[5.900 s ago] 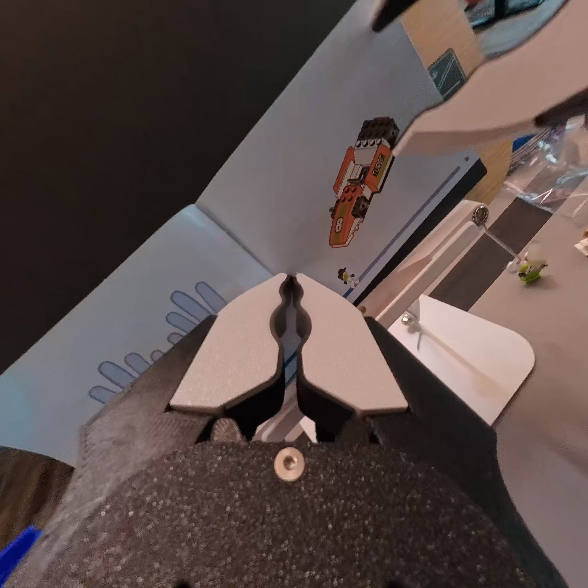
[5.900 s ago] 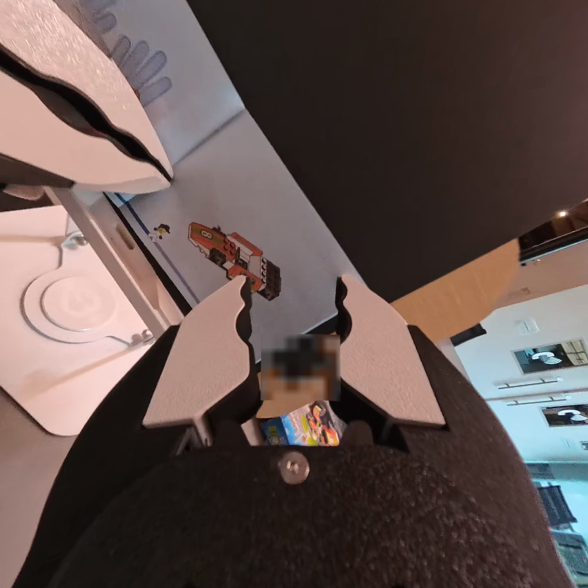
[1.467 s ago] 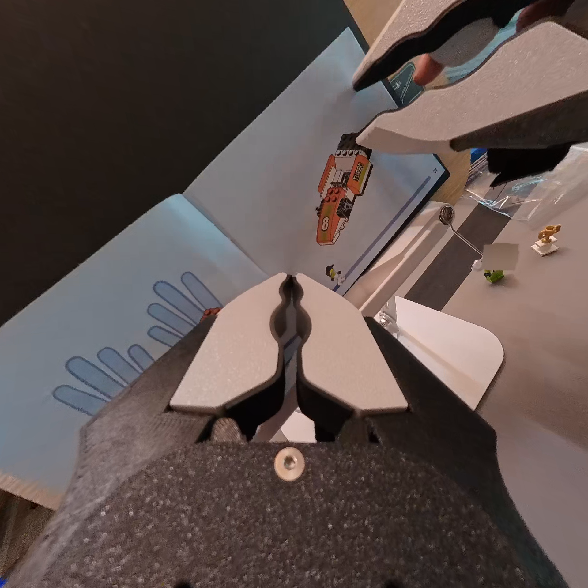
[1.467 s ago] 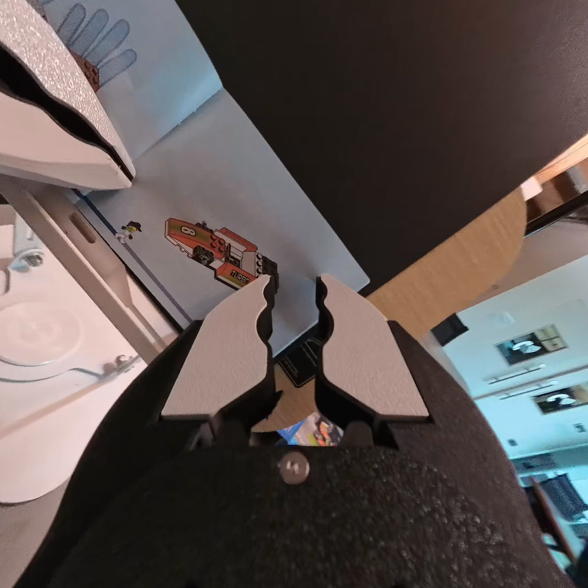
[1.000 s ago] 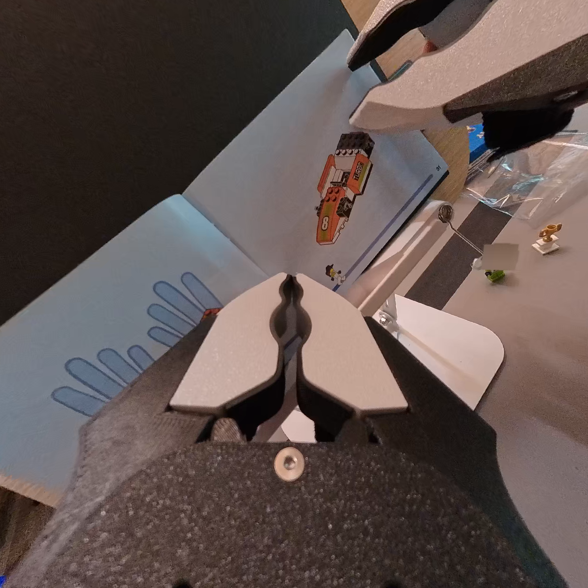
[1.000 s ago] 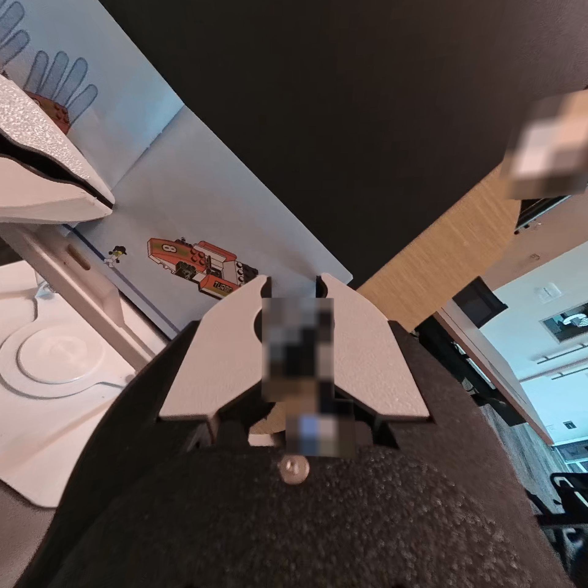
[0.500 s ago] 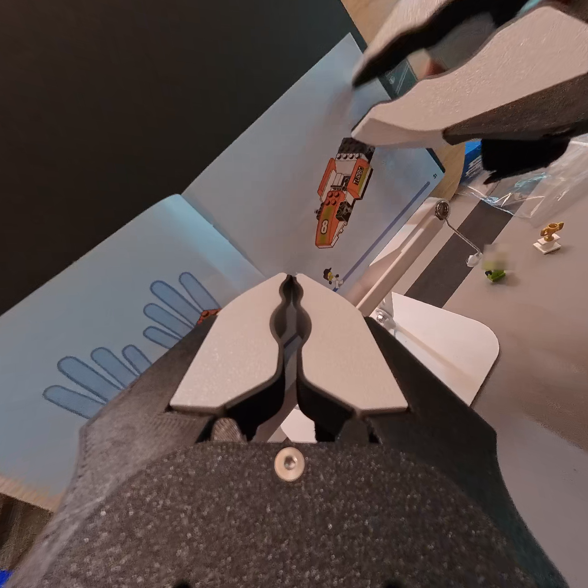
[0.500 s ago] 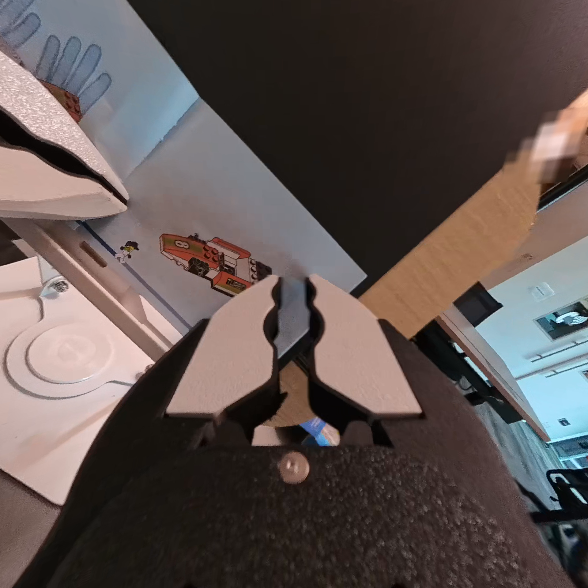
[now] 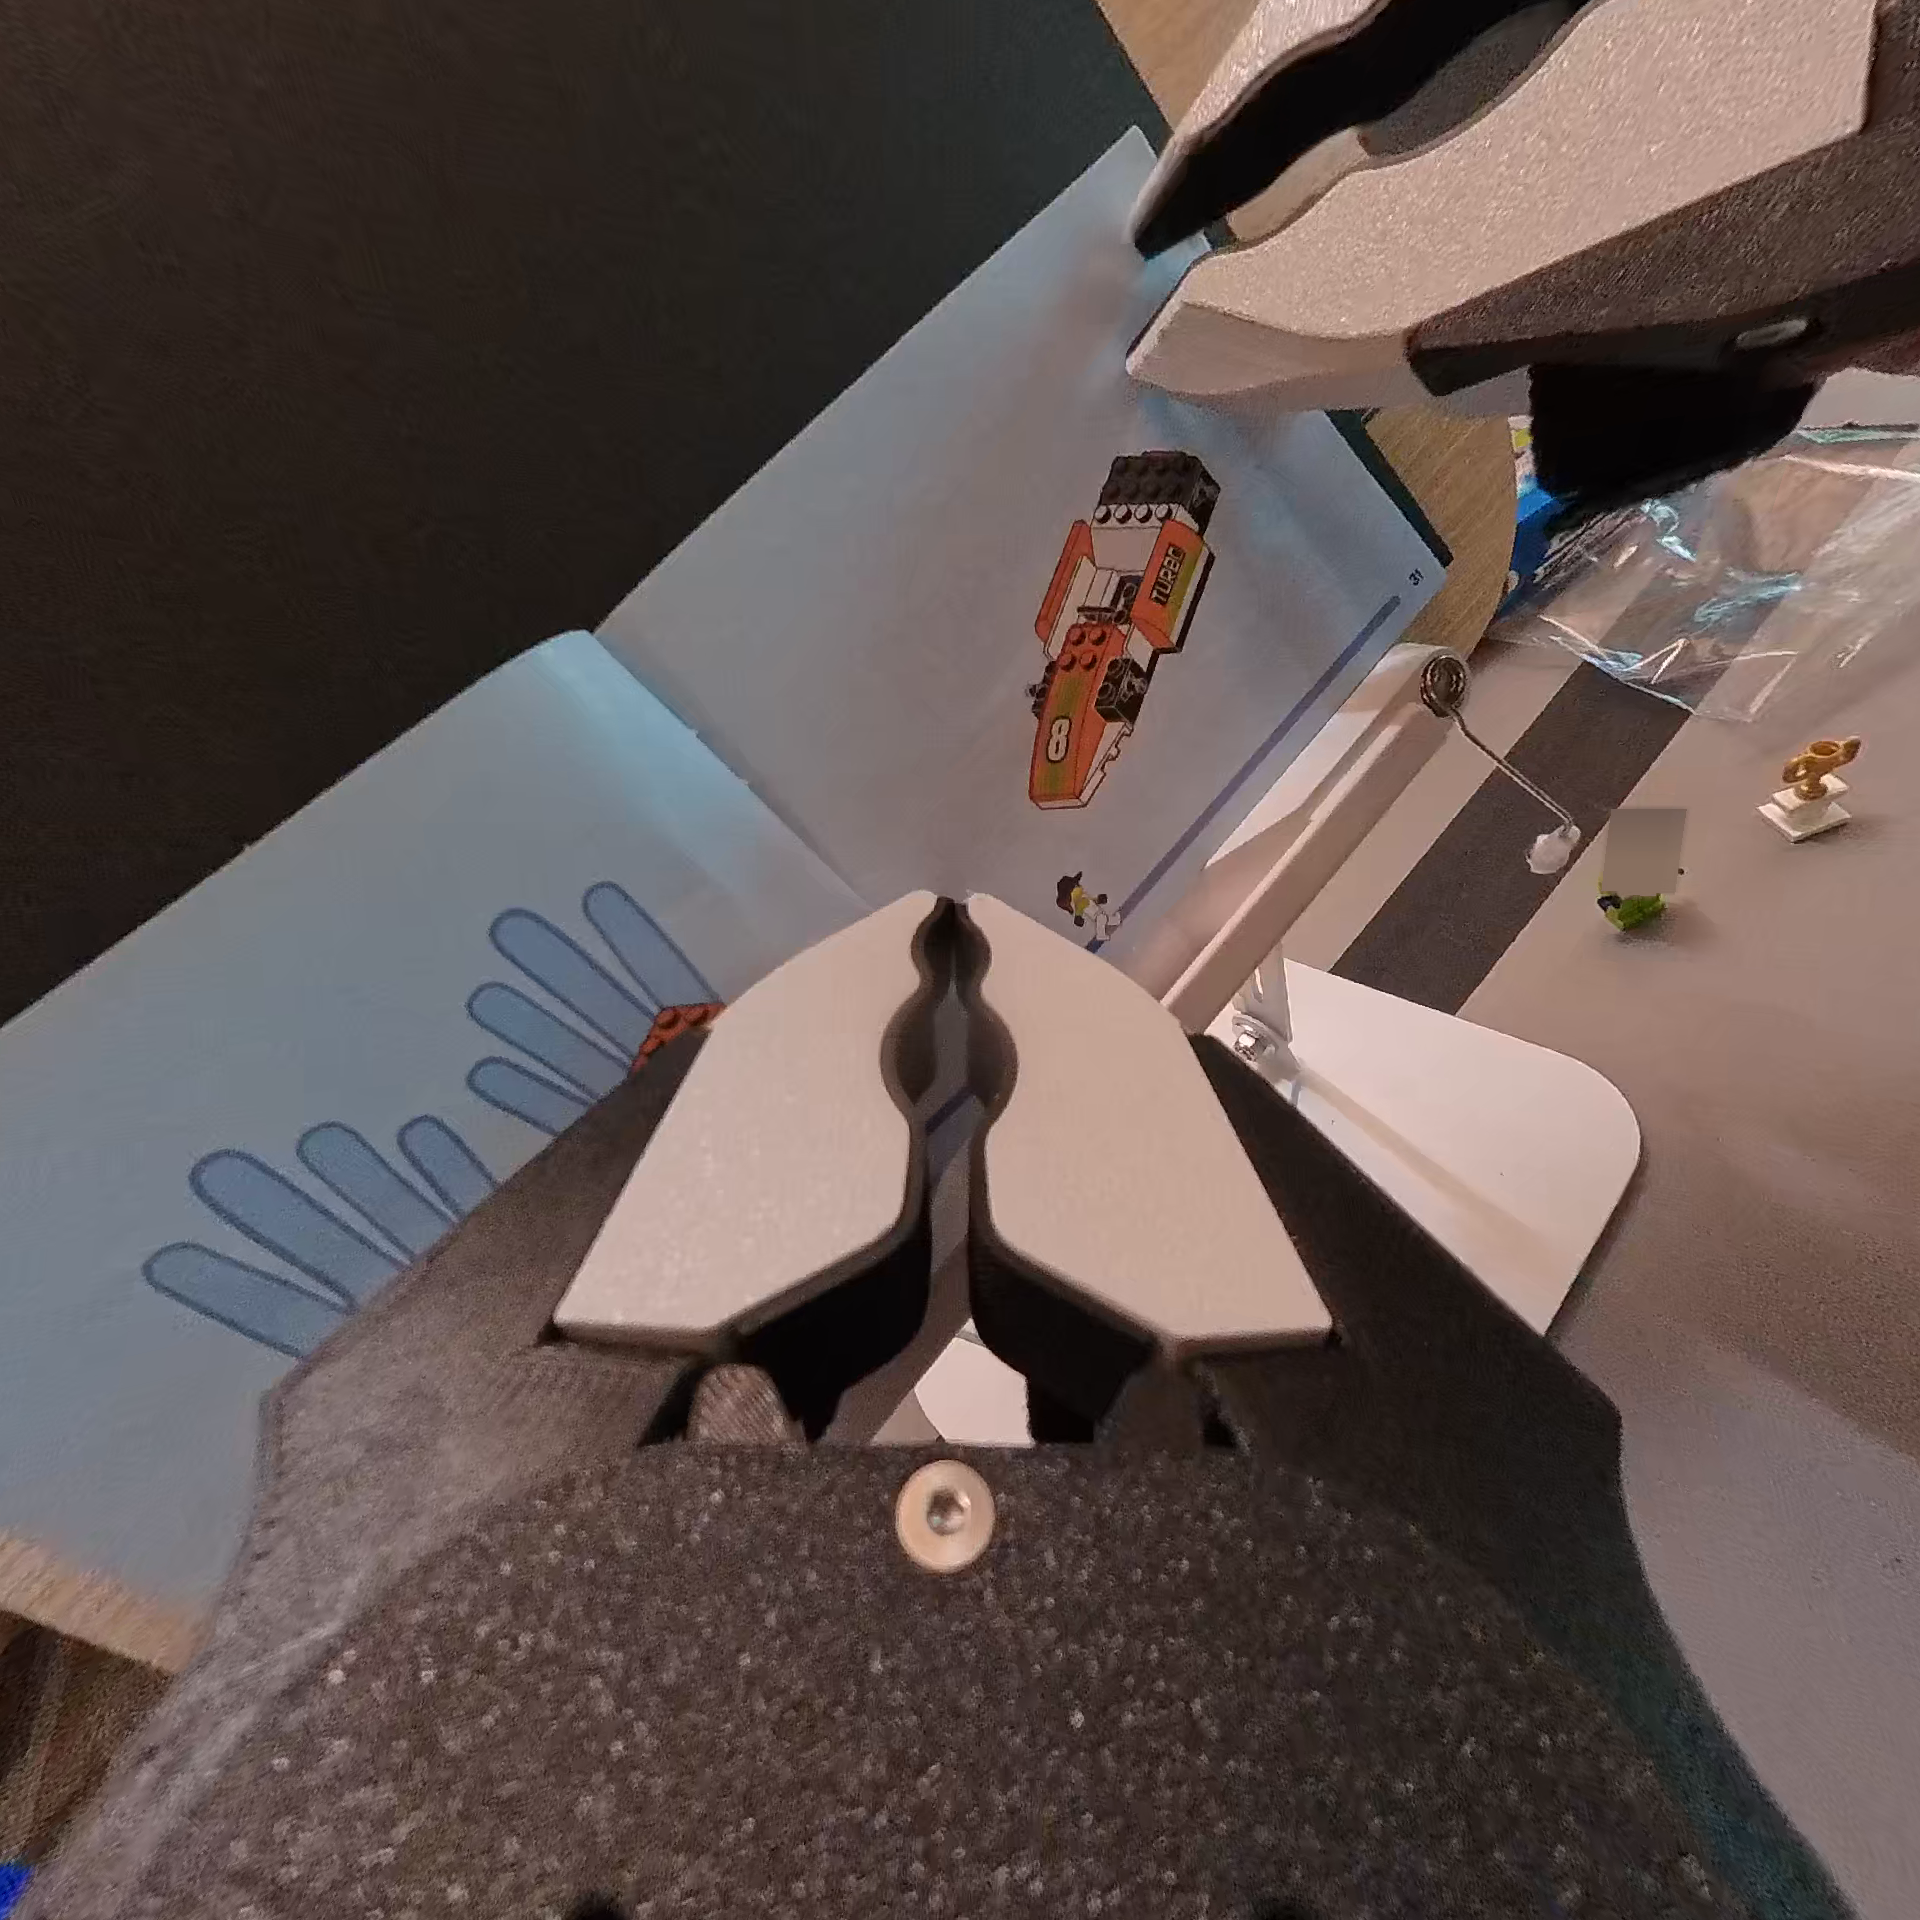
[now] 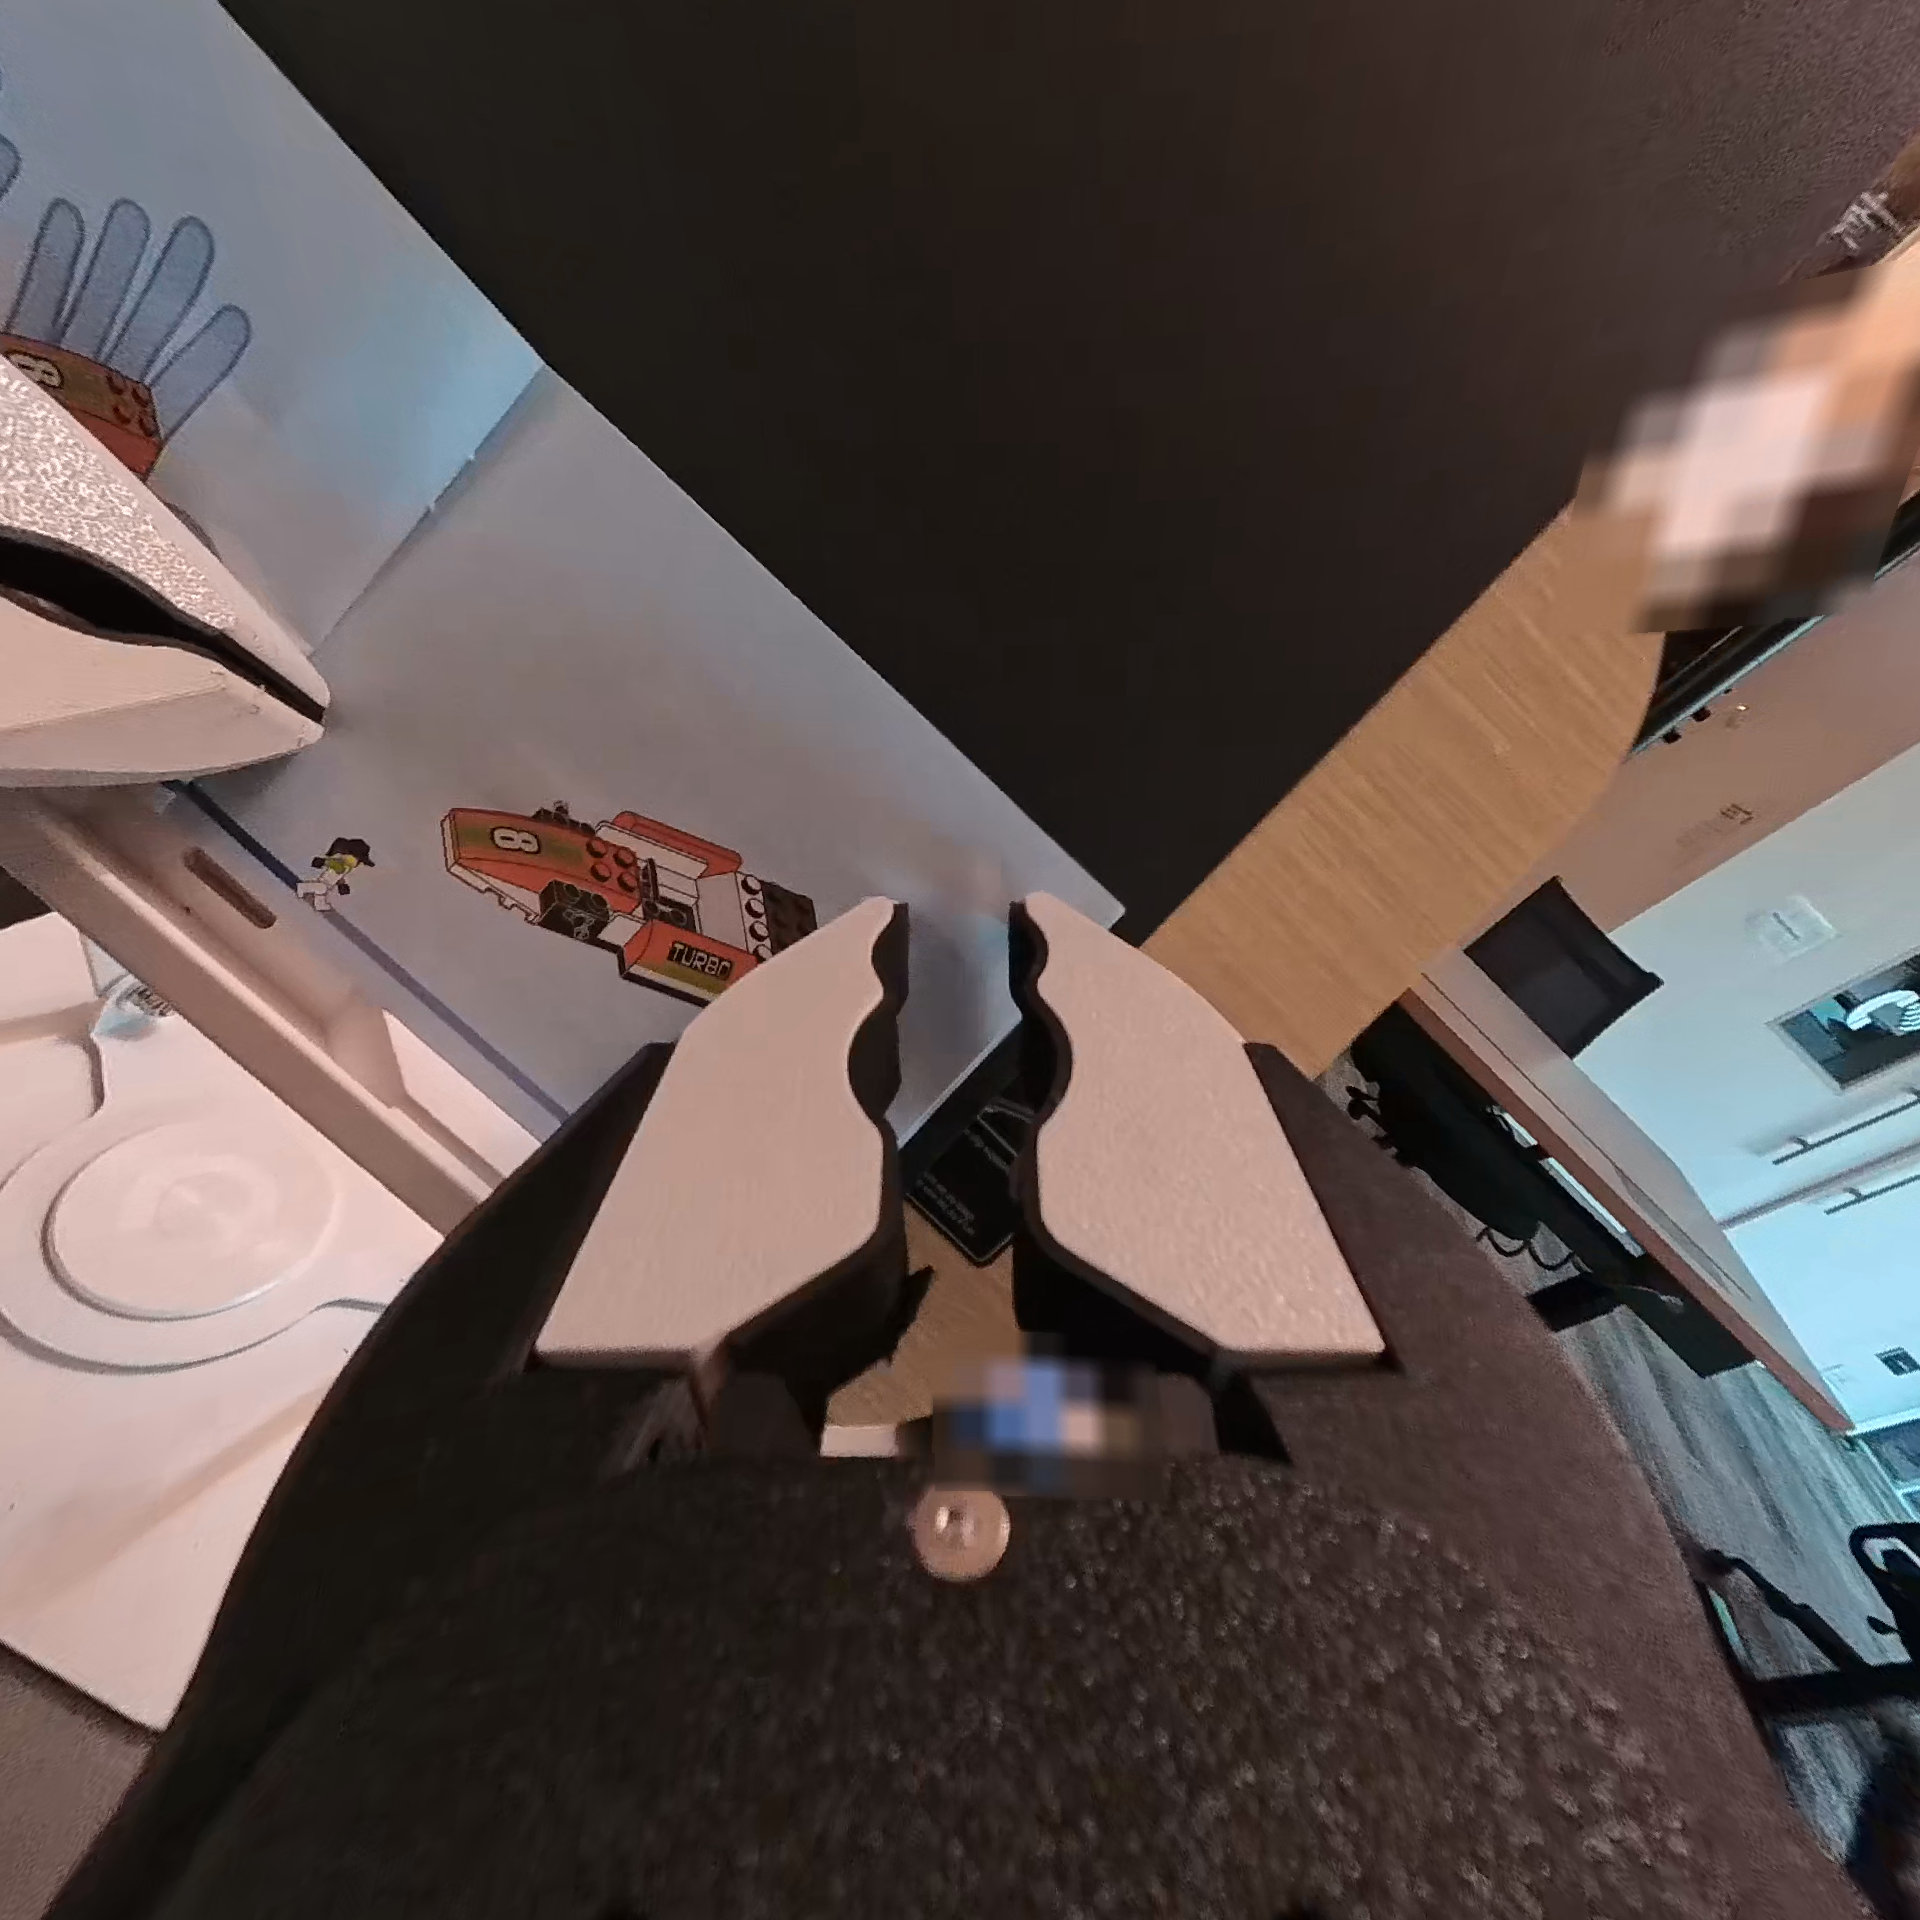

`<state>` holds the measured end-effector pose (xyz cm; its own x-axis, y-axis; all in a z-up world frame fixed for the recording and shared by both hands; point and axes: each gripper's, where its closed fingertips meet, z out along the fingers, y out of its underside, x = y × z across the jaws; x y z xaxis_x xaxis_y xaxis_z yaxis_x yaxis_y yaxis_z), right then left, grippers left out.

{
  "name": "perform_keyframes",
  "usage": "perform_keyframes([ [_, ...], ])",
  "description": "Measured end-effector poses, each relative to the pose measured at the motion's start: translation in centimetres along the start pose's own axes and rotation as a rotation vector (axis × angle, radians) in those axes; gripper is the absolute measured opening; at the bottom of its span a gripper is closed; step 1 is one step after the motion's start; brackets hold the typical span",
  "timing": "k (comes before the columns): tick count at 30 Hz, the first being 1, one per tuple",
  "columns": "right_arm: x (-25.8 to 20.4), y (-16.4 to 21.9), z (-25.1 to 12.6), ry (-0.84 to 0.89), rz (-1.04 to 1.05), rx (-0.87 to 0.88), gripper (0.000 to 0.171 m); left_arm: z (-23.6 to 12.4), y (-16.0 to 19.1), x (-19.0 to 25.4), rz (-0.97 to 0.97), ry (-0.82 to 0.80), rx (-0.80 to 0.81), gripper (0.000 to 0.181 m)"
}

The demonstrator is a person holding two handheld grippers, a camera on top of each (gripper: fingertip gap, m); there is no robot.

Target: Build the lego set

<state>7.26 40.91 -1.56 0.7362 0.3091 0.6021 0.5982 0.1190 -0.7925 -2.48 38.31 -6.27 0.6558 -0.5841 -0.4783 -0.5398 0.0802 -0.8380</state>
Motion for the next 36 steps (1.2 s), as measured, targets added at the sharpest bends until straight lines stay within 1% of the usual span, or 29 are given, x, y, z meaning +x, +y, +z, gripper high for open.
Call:
perform_keyframes([
  [6,-0.77,0.05,0.11,0.002,-0.001,0.009,0.0,0.07,-0.07,0.11,0.001,-0.002,0.0,0.0],
  [12,-0.66,0.03,-0.21,-0.004,0.0,0.0,0.0,-0.03,-0.12,0.26,0.001,0.007,-0.002,0.0],
  [13,-0.42,-0.06,-0.34,0.009,-0.024,-0.002,0.005,-0.06,-0.13,0.28,0.001,0.008,-0.003,0.0],
  [15,-0.06,-0.36,-0.46,0.017,-0.055,0.007,0.033,-0.08,-0.14,0.3,0.002,0.006,-0.002,0.0],
  [16,-0.01,-0.33,-0.36,0.012,-0.058,0.004,0.042,-0.08,-0.14,0.3,0.003,0.005,-0.001,0.0],
  [19,0.05,-0.21,0.01,-0.006,-0.049,0.006,0.046,-0.03,-0.09,0.2,0.001,0.002,-0.003,0.0],
  [23,0.12,-0.14,0.27,-0.016,-0.016,0.007,0.041,0.04,-0.03,0.11,-0.005,0.004,-0.001,0.0],
  [25,0.21,-0.02,0.4,-0.013,0.006,0.008,0.031,0.05,0.0,0.13,-0.004,0.003,-0.001,0.0],
  [30,-0.02,0.14,0.42,-0.01,0.022,0.014,0.019,0.04,0.0,0.1,-0.012,-0.003,0.006,0.0],
  [36,-0.49,0.18,0.36,-0.01,0.031,0.014,0.0,0.0,-0.08,0.06,-0.011,-0.008,0.0,0.0],
])
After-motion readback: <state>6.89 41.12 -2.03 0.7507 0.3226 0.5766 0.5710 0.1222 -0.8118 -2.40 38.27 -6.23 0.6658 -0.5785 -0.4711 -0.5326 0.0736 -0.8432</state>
